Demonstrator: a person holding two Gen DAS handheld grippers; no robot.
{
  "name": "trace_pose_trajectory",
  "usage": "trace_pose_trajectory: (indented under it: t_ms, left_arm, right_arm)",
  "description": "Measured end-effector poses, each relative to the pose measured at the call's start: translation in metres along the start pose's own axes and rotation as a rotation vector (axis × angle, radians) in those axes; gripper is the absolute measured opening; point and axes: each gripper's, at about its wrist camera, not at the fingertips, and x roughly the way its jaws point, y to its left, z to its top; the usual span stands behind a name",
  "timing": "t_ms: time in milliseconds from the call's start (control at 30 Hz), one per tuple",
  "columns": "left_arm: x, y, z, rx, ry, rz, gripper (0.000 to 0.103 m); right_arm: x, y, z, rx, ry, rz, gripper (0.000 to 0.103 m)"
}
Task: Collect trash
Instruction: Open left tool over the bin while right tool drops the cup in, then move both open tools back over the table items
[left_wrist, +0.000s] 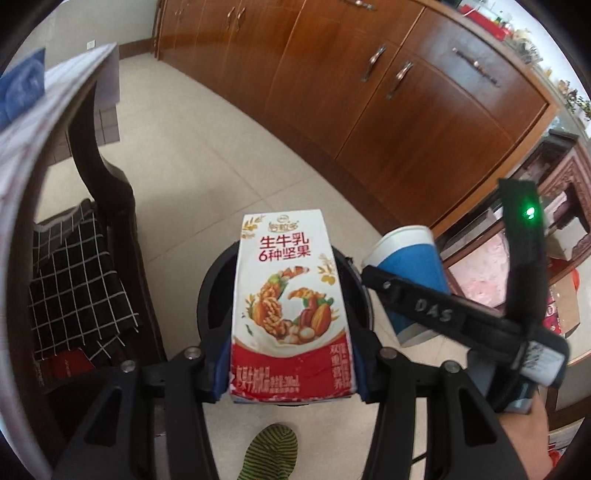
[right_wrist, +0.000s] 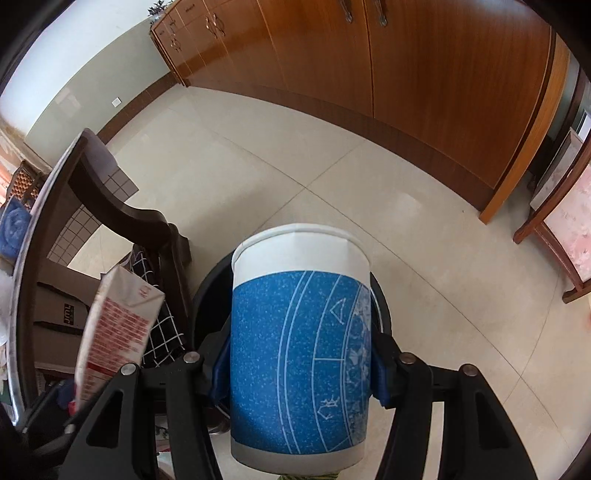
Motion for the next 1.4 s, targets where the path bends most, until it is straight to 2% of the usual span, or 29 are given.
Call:
trace_pose_trajectory:
  t_ms: [133,200,233,267,333,367,500,700,933,1167,1400]
  left_arm:
    - [0.008,-0.002,-0.001,0.006,0.005,0.018,0.055]
    - [0.015,-0.007,0.005,0.003,0.013,0.013,0.063]
    - [0.014,-0.006,0.005,-0.005,0.013,0.017,0.074]
    - [0.019,-0.008,0.013,-0.009,0.011,0.016,0.08]
    - [0.018,-0.009,0.014,-0.019,-0.002,0.015,0.081]
    - [0.017,-0.009,0.015,-0.019,-0.007,0.02,0.081]
    - [0.01,-0.006,0.016,-0.011,-0.047,0.034,0.081]
    - [-0.02,-0.018,0.015,0.042,-0.128,0.075,0.081]
    - [-0.066,-0.024,0.016,0.063,-0.208,0.029,0.081]
    - [-0.12,0.0,0.014,0.055,-0.323,0.092,0.081]
    - [-0.169,0.055,0.003,-0.016,-0.412,0.207,0.081]
  right_arm:
    - [0.014,-0.011,0.008,0.041,0.016,0.025,0.065]
    - [0.016,-0.011,0.01,0.054,0.021,0.033,0.066]
    - [0.017,-0.012,0.011,0.061,0.019,0.031,0.068]
    - [0.018,-0.013,0.013,0.068,0.019,0.027,0.07]
    - [0.018,-0.016,0.016,0.091,0.012,0.02,0.079]
    - [0.018,-0.018,0.016,0.097,0.007,0.015,0.079]
    - [0.009,-0.019,0.019,0.102,-0.019,-0.02,0.08]
    - [-0.025,-0.012,0.015,0.089,-0.104,-0.111,0.079]
    - [-0.07,-0.005,-0.003,0.099,-0.193,-0.161,0.079]
    - [-0.101,0.027,-0.026,0.084,-0.267,-0.108,0.08]
    - [-0.125,0.101,-0.04,-0.068,-0.361,-0.002,0.08]
